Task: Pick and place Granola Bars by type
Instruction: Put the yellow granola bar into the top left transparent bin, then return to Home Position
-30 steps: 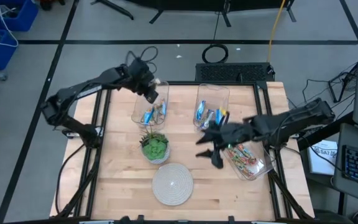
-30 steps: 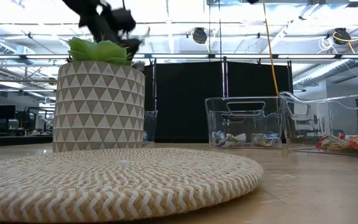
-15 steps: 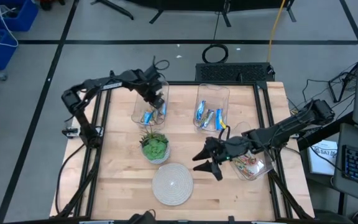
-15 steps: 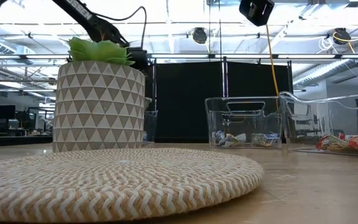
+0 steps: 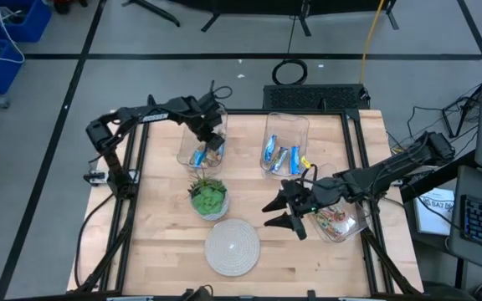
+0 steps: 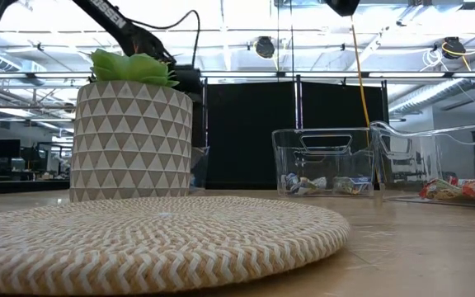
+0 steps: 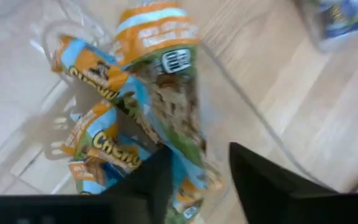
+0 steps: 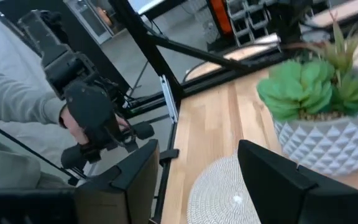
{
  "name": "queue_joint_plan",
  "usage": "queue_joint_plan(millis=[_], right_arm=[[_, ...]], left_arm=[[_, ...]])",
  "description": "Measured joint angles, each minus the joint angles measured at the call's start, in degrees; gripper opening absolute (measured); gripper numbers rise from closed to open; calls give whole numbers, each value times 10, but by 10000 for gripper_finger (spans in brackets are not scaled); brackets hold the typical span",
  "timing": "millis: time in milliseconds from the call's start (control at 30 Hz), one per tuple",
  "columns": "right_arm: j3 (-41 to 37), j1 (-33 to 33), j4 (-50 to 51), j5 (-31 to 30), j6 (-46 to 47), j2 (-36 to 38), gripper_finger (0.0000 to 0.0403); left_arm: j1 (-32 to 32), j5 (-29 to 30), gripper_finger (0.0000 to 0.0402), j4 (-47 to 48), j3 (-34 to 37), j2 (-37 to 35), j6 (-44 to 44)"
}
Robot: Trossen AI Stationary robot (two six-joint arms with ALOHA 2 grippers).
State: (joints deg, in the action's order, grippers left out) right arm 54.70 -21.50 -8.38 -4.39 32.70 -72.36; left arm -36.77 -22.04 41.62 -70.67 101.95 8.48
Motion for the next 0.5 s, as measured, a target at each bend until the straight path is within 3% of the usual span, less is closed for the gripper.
queue_joint_plan(millis=[200, 400, 500], right_arm=[[0, 10, 21, -1, -23, 37, 210], [0, 17, 32, -3, -55, 81, 210], [0, 17, 27, -3, -81, 99, 210]], left_arm=[[-4, 3, 250, 25, 0, -83, 93], [37, -97, 294, 32, 0, -260, 21], [82, -85, 305, 6, 0, -361, -4]])
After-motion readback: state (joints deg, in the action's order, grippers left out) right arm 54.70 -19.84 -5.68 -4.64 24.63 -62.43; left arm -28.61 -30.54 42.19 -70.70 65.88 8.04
